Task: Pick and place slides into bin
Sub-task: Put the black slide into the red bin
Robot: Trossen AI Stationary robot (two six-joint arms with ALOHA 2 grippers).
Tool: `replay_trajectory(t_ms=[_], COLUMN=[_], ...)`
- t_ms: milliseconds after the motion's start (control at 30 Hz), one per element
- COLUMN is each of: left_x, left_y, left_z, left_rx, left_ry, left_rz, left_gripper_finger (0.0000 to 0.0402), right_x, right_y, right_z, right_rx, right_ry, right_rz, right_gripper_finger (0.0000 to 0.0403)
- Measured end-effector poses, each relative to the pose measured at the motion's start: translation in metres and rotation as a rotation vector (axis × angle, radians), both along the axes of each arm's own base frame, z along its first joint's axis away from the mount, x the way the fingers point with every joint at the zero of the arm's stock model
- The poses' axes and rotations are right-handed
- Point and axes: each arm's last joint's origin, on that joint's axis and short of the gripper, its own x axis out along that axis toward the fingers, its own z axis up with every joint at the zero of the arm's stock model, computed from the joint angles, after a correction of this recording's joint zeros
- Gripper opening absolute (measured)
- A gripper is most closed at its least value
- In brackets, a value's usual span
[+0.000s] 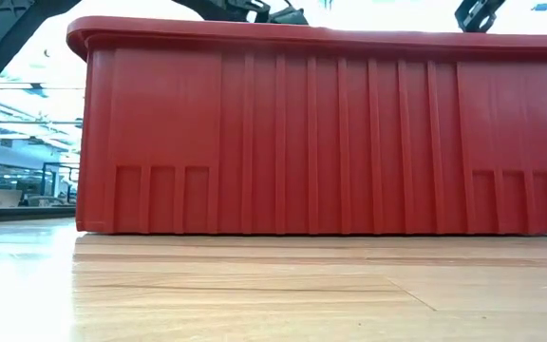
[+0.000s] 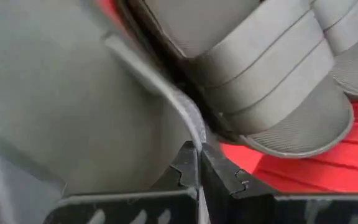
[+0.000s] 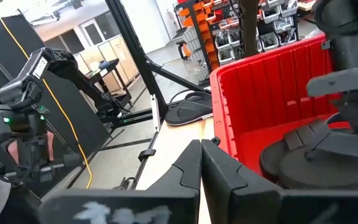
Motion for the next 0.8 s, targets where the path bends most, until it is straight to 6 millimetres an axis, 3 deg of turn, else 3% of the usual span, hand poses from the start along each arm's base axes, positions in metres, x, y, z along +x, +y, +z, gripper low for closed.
replay_trajectory(t_ms=[267, 800], left_x=[0.011, 0.011], left_y=[-0.003, -0.001], left_z=[-0.007, -0.007], left_rx=[-0.068, -0.103], left_ry=[-0.132, -0.133], left_rz=[0.052, 0.091], left_gripper_finger=[0.0000, 0.0017], right_x=[-0.001, -0.001], right_y=[0.001, 0.002], right_z=[-0.004, -0.004], right_rx=[-0.002, -0.016], right_ry=[0.042, 0.034], right_rz=[0.023, 0.082], right_gripper_finger=[0.0000, 0.0000])
